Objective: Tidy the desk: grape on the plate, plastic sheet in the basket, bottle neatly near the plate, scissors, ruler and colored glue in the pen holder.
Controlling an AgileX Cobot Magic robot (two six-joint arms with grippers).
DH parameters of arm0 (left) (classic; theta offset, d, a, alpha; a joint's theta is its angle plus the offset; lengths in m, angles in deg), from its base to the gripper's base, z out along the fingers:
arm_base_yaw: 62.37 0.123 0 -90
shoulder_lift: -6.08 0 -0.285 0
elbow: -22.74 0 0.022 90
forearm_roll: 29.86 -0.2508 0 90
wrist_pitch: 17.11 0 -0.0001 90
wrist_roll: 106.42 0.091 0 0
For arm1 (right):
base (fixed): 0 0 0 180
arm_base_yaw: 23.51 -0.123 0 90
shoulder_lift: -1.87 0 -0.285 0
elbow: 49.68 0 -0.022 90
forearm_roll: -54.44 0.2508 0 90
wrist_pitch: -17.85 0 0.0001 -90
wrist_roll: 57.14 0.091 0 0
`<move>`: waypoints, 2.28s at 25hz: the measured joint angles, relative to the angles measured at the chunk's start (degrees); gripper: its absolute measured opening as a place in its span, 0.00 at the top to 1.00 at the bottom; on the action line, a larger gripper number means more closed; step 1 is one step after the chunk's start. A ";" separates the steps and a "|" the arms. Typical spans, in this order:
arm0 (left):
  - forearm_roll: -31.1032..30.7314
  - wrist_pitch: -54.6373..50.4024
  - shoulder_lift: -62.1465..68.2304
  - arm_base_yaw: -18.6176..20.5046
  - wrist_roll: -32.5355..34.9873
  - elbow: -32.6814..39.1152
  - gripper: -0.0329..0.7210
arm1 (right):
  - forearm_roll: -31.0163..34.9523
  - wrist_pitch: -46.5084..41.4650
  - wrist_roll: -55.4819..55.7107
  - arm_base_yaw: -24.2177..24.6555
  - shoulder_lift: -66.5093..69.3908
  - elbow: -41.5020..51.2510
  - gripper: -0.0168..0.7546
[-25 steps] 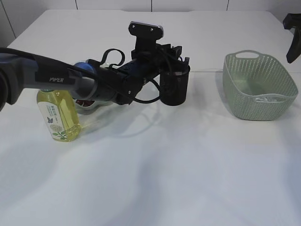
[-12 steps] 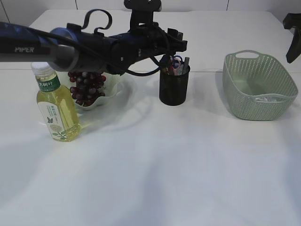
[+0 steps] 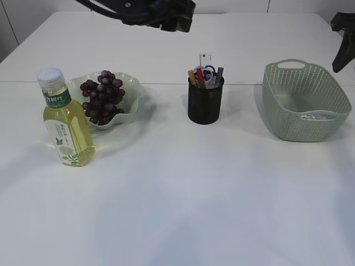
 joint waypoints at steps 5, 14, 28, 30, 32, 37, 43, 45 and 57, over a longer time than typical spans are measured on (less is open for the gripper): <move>-4.47 -13.10 -8.25 0.22 0.00 0.00 0.34 | 6.64 0.00 0.00 0.00 0.00 0.00 0.51; -13.81 -21.51 -13.96 0.60 -6.31 0.00 0.34 | 9.11 0.00 -5.17 0.00 -0.19 0.00 0.51; -15.40 -34.63 -21.85 18.46 -4.17 0.00 0.35 | 9.21 -0.16 -9.14 0.00 -7.23 0.00 0.51; -11.55 -36.66 -23.51 20.32 -0.37 0.58 0.35 | 9.21 -0.26 -9.54 0.00 -8.02 0.00 0.51; -6.38 -37.96 -25.40 21.77 2.99 2.27 0.35 | 9.21 -0.37 -9.75 0.00 -8.85 0.00 0.51; -0.65 -35.42 -33.13 23.18 5.90 11.80 0.36 | 9.21 -0.24 -11.38 0.00 -13.00 3.35 0.51; 0.09 -26.21 -48.75 23.18 6.03 26.86 0.38 | 9.21 6.13 -16.22 0.00 -24.64 15.84 0.51; 0.09 -25.12 -55.21 23.18 6.12 31.69 0.38 | 9.21 8.30 -18.32 0.00 -30.26 20.49 0.51; 1.13 -25.72 -85.36 23.18 6.12 48.09 0.38 | 9.43 11.70 -23.68 0.00 -63.60 44.29 0.51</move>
